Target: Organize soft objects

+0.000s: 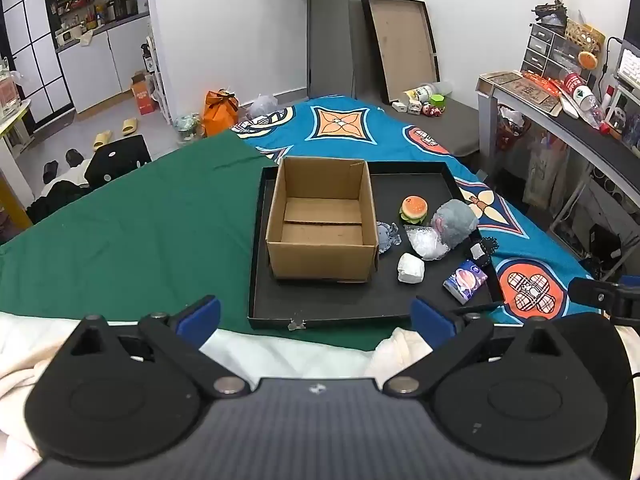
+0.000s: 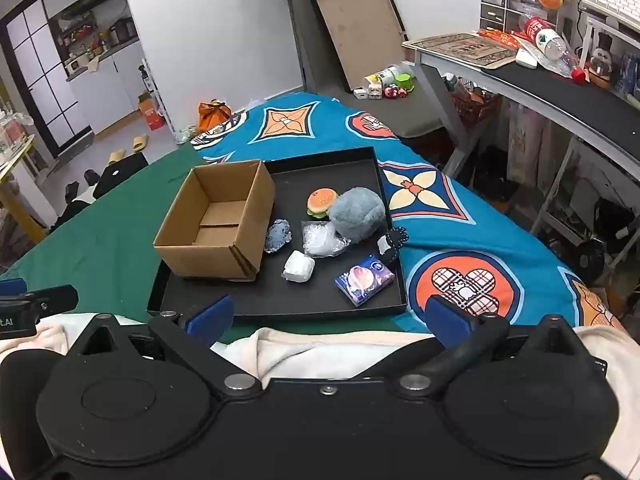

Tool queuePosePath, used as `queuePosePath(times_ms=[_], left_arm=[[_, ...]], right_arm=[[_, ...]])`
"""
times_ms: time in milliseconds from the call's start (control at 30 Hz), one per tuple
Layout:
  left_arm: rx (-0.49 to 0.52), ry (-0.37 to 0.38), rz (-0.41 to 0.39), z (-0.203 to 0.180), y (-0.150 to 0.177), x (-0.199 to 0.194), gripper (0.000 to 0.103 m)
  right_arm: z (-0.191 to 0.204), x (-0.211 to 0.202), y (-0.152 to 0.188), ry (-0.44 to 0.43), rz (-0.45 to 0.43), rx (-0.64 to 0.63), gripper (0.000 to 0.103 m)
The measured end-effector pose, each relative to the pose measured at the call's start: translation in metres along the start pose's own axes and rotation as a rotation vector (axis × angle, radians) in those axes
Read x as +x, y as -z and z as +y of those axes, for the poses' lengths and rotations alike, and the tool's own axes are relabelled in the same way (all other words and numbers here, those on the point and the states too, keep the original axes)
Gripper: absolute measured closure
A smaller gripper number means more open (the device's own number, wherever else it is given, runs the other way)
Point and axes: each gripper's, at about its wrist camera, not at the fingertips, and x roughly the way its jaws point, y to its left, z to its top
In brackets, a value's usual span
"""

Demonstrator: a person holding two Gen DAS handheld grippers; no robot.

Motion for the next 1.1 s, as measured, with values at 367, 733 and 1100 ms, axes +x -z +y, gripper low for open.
queuePosePath(times_ms=[367,733,1100], left_arm=[[0.007,-0.005,-0.005,-0.006,-0.001,-0.006,0.002],[0.011,-0.006,0.002,-0.018,-0.007,-0.010,0.002],[0.001,-0.010,0.009,-0.020,-0.009,-0.010,0.002]], right_arm=[[-0.011,-0.006,-0.003,-0.021,-0.011,0.017,0.000],[-0.009,-0.007,-0.003,-0.021,-0.029,-0.010,0.000],[-0.009,-0.007,-0.004,-0.025,-0.026,-0.027,0.000]])
